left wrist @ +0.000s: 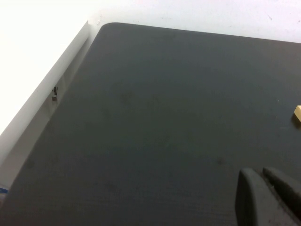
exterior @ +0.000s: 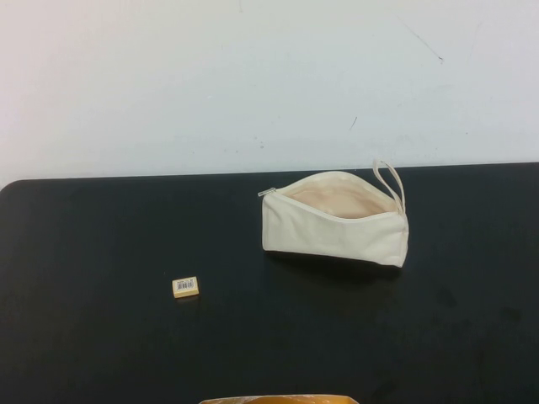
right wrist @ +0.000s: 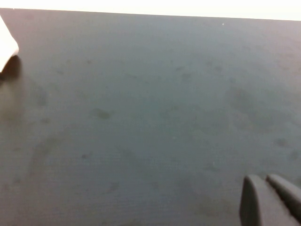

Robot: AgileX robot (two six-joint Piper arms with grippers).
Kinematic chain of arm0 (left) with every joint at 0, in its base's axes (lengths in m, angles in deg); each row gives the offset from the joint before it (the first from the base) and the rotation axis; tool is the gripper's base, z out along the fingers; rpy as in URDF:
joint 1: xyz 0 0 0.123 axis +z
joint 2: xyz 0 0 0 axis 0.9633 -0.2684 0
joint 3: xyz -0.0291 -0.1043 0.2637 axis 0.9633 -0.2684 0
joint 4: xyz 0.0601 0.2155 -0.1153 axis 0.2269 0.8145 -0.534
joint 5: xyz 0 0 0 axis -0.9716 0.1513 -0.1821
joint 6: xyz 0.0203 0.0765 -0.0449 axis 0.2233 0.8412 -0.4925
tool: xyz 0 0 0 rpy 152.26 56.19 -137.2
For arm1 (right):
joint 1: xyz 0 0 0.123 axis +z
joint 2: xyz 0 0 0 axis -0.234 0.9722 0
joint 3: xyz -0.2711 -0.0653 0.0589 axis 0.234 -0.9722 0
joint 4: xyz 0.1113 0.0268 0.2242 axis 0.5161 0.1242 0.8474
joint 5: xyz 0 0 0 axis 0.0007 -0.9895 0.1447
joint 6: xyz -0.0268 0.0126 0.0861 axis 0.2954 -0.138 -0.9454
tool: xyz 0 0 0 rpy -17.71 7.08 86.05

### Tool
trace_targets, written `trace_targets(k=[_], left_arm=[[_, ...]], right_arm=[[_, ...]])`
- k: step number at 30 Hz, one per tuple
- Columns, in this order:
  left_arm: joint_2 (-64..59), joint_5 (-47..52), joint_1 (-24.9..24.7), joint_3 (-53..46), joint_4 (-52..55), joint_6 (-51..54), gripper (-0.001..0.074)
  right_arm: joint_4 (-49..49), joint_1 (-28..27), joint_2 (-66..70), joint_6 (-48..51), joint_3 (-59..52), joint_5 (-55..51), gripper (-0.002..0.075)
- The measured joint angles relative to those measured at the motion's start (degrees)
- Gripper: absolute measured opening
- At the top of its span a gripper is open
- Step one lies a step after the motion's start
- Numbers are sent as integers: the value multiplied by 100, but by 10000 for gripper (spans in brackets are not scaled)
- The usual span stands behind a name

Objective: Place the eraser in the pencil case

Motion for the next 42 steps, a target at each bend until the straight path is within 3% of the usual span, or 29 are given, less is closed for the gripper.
trace_targets(k=[5, 11, 20, 24, 31, 38, 42], left_arm=[[0, -153, 0, 0, -485, -279, -4], [0, -998, 0, -25, -4023, -1738, -3], [0, -2407, 0, -25, -4999, -1635, -3], [0, -2483, 0, -25, -4621, -1475, -3], [-817, -642, 0, 1512, -2679, 57, -3], [-3279, 1863, 0, 3808, -2199, 2311, -3], [-4627, 2393, -208, 4858, -1984, 2708, -3]], right_arm=[[0, 0, 0, 0, 0, 0, -1], [0, 0, 0, 0, 0, 0, -1], [0, 0, 0, 0, 0, 0, -1], [0, 0, 0, 0, 0, 0, -1], [0, 0, 0, 0, 0, 0, -1], [0, 0, 0, 0, 0, 0, -1], [0, 0, 0, 0, 0, 0, -1]])
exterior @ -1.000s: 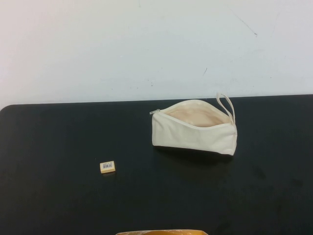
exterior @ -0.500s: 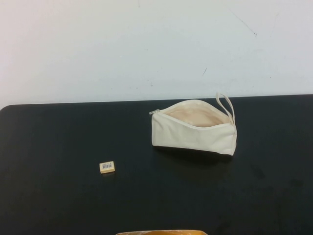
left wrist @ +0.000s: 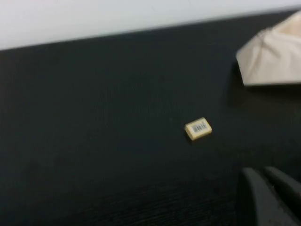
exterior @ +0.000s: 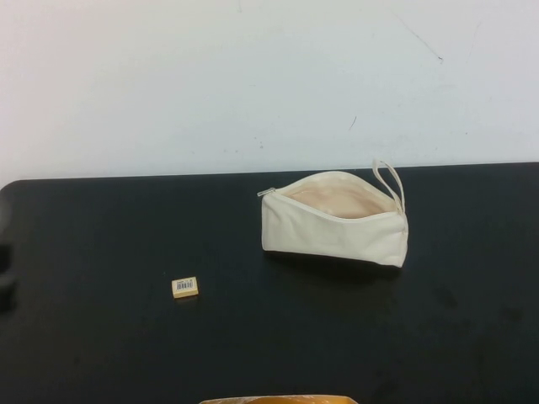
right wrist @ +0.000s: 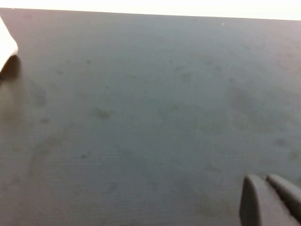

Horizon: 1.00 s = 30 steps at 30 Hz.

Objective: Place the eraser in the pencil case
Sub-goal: Pick up the eraser from the table

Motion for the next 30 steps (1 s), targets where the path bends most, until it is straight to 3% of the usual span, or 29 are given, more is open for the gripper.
trace_targets(k=[8, 14, 18, 23, 25, 30], left_arm=[[-2733, 475, -1420, 1732, 1465, -794, -3], [-4268, 776, -1839, 2700, 1947, -1532, 20], [-5040, 871, -1910, 2970, 1811, -1573, 159], [-5742, 658, -2088, 2996, 1797, -1662, 463], [-5949, 477, -2153, 2996, 1788, -1810, 498], [-6292, 3, -2233, 2996, 1788, -2250, 503]], right_arm=[[0, 0, 0, 0, 0, 0, -1], [0, 0, 0, 0, 0, 0, -1], [0, 0, 0, 0, 0, 0, -1], [0, 0, 0, 0, 0, 0, -1], [0, 0, 0, 0, 0, 0, -1], [0, 0, 0, 0, 0, 0, -1]])
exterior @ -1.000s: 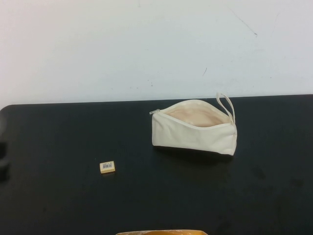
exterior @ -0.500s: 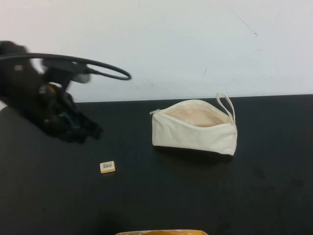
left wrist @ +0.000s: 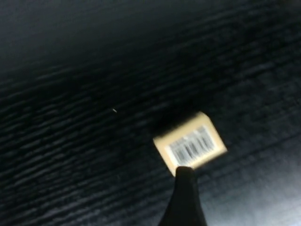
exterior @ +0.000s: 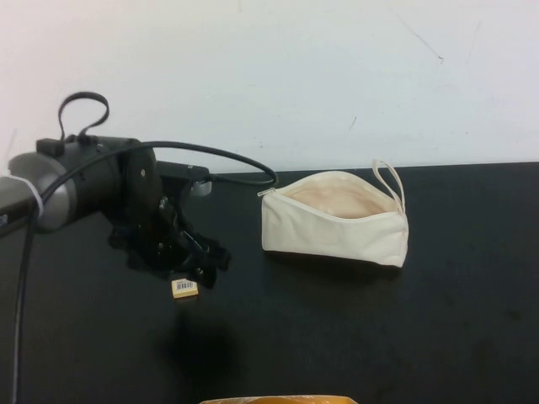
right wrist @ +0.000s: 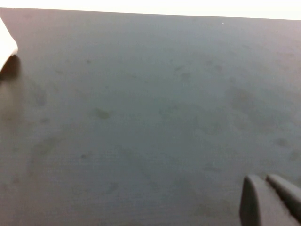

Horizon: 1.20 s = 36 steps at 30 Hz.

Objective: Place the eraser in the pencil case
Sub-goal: Pick up the eraser from the table

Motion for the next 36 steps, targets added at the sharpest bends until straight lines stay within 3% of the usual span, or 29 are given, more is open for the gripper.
trace_targets(k=[8, 22, 26, 31, 36], left_arm=[[-316, -527, 0, 13, 453, -1011, 502], [-736, -715, 0, 37, 381, -1409, 500], [-736, -649, 0, 49, 381, -1461, 454], [-736, -485, 0, 60, 481, -1502, 309], [-673, -93, 0, 93, 668, -1260, 309]], right_arm=[[0, 0, -9, 0, 0, 0, -1], [0, 0, -9, 0, 0, 0, -1], [0, 0, -9, 0, 0, 0, -1], [0, 0, -9, 0, 0, 0, -1], [0, 0, -9, 0, 0, 0, -1]])
